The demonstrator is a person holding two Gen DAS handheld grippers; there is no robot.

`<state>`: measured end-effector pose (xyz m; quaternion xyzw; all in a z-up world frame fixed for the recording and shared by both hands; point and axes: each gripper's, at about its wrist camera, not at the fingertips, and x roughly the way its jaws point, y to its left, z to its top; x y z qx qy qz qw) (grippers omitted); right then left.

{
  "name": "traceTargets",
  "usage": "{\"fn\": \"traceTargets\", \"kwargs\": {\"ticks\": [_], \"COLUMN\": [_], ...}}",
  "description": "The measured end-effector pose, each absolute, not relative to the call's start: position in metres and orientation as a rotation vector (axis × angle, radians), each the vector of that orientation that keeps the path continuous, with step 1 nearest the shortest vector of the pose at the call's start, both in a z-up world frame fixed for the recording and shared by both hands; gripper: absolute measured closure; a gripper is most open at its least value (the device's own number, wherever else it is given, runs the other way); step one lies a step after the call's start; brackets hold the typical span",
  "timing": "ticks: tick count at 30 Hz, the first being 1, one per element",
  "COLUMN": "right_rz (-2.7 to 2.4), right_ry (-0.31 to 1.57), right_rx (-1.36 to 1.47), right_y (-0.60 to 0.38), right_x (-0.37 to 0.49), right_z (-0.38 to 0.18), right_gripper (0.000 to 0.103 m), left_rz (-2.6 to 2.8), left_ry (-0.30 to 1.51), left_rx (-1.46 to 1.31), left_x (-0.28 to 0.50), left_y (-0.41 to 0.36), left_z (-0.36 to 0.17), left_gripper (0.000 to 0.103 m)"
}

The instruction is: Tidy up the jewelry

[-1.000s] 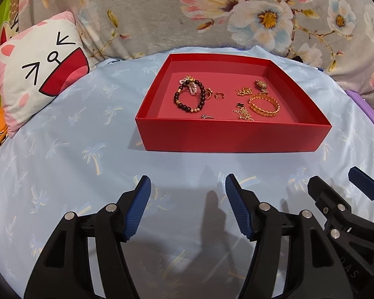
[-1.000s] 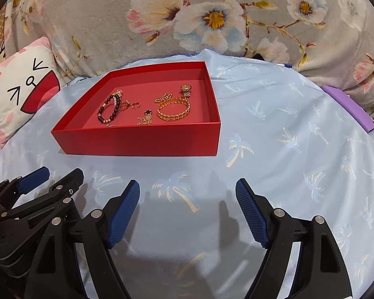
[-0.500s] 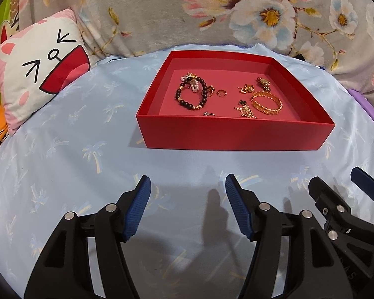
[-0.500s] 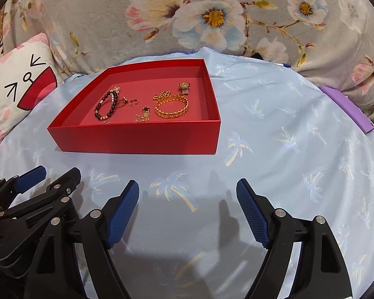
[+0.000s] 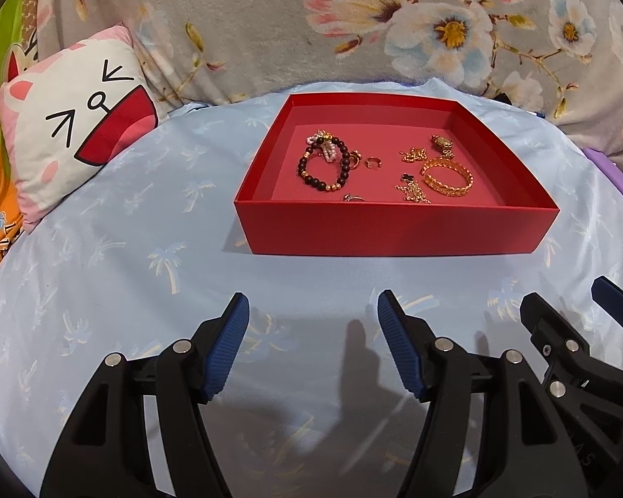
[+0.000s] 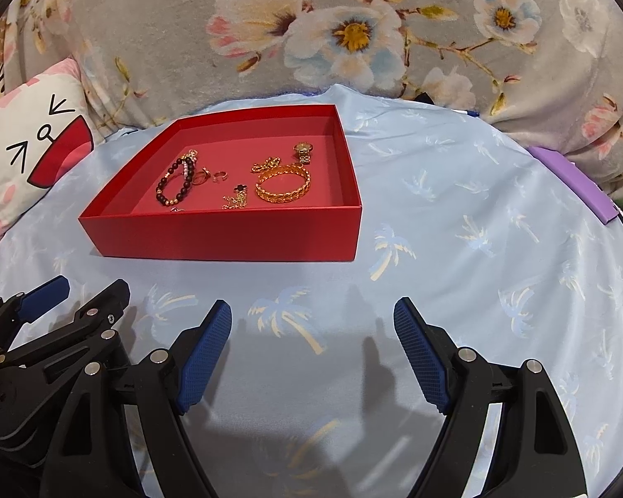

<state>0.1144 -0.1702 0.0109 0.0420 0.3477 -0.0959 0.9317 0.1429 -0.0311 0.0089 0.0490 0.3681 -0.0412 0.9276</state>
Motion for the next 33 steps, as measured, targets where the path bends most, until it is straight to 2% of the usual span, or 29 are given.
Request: {"fn": "traceTargets", "kwargs": {"ticks": [33], "right_rz": [-0.199], "right_ry": [0.705], "right_rx": [0.076], "right_y": [-0.1719], "right_x": [0.1147], "right_z": [0.0097], "right_gripper": [0.024], "left_rz": [-0.076], "left_ry": [0.743], "left_rx": [0.100], "left_x": [0.1420], "left_y": [-0.0283], "left_z": [0.0096], "left_gripper": [0.040]}}
